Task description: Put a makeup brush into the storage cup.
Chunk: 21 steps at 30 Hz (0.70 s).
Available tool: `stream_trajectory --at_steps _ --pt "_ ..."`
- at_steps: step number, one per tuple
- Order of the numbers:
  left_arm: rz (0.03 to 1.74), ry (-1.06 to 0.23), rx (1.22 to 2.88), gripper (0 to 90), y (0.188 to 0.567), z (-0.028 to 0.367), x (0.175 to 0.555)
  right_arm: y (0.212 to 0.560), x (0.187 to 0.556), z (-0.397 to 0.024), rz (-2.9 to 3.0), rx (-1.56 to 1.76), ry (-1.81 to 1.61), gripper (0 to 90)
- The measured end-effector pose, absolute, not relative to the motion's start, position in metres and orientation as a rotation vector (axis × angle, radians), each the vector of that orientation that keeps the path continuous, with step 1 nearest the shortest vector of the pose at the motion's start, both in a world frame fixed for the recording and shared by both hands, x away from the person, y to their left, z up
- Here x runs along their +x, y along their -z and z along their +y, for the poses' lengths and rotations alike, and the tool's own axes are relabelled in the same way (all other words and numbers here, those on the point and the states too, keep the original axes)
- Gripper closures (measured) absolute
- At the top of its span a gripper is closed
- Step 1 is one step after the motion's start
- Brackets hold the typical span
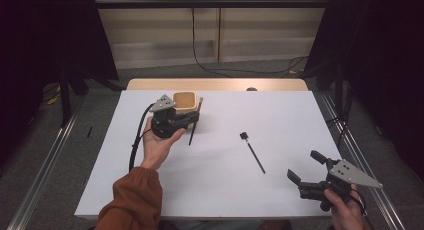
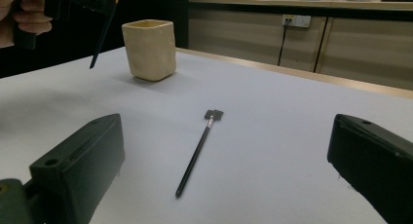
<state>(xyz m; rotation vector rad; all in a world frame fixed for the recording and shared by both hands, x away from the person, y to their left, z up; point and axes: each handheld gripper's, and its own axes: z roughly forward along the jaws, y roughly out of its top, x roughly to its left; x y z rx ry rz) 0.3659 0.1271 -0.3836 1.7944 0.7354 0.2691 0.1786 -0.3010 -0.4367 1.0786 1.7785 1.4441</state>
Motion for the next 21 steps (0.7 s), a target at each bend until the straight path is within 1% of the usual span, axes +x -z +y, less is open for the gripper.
stream_trajectory --at_steps 3,7,21 --pt "0.695 -0.292 1.783 83.9 0.382 0.127 0.365 0.437 0.179 -0.301 1.779 1.078 -1.444 0.0" --pt "0.682 -0.31 1.769 83.9 0.381 0.128 0.364 0.437 0.179 -0.301 1.779 1.079 -1.445 0.0" --pt "0.682 -0.332 1.735 83.9 0.368 0.131 0.363 0.437 0.179 -0.301 1.779 1.079 -1.443 0.0"
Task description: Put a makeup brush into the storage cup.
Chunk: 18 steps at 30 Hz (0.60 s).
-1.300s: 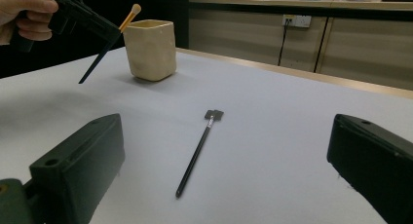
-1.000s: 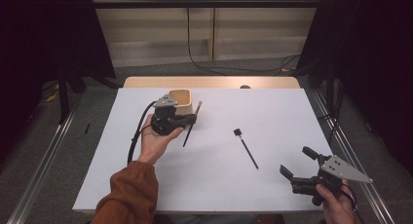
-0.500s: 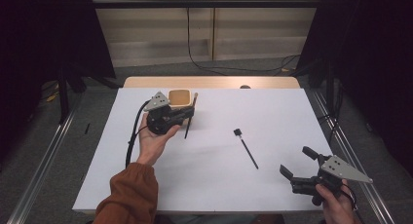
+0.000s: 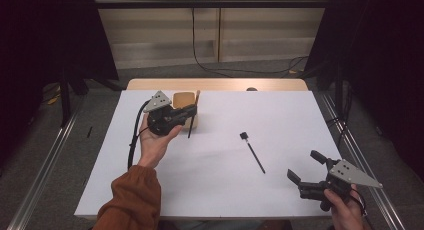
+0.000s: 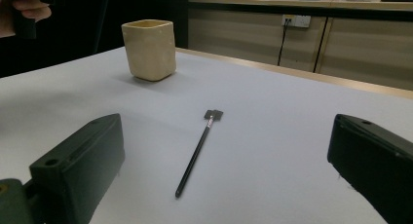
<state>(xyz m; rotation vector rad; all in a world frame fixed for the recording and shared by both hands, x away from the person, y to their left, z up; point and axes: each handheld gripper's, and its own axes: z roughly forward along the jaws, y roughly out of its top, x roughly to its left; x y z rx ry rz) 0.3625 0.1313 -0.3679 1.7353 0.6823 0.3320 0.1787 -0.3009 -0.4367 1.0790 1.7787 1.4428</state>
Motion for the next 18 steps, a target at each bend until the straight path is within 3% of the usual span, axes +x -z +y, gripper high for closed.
stream_trajectory --at_steps 18 --pt "0.67 -0.379 1.731 83.9 0.339 0.127 0.379 0.437 0.179 -0.301 1.78 1.077 -1.445 0.0"
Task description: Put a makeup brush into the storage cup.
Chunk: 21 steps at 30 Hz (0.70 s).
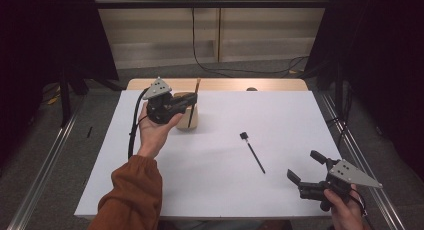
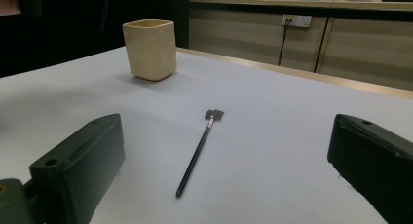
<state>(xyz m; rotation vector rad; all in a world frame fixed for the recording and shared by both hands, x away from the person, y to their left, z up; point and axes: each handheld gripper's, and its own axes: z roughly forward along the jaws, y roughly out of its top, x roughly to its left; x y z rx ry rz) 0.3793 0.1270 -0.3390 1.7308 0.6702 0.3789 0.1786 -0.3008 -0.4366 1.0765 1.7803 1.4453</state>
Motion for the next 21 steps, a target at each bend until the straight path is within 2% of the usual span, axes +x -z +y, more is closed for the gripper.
stream_trajectory --at_steps 21 --pt "0.689 -0.42 1.694 83.9 0.326 0.132 0.399 0.437 0.179 -0.301 1.782 1.077 -1.444 0.0"
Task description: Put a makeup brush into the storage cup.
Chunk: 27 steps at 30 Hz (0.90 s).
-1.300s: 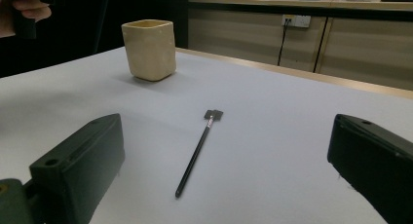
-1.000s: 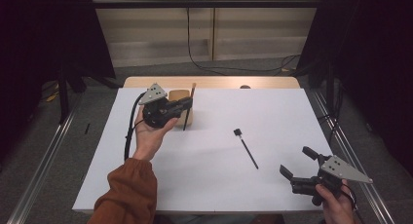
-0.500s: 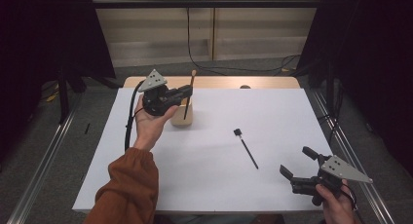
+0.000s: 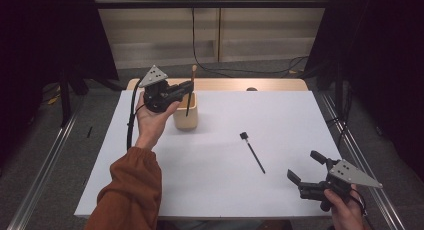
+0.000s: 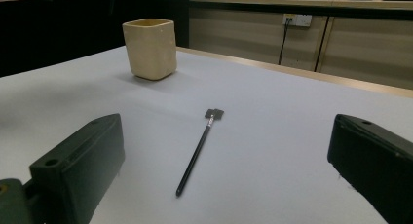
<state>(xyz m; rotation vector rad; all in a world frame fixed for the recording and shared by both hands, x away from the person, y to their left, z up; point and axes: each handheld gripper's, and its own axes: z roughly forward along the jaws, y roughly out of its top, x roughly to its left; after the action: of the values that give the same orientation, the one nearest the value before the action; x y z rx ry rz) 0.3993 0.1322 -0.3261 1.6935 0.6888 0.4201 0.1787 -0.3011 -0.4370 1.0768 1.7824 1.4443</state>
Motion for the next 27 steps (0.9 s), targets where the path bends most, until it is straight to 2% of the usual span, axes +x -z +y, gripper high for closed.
stream_trajectory --at_steps 27 --pt "0.794 -0.46 1.673 83.9 0.332 0.133 0.451 0.437 0.178 -0.303 1.777 1.086 -1.446 0.0"
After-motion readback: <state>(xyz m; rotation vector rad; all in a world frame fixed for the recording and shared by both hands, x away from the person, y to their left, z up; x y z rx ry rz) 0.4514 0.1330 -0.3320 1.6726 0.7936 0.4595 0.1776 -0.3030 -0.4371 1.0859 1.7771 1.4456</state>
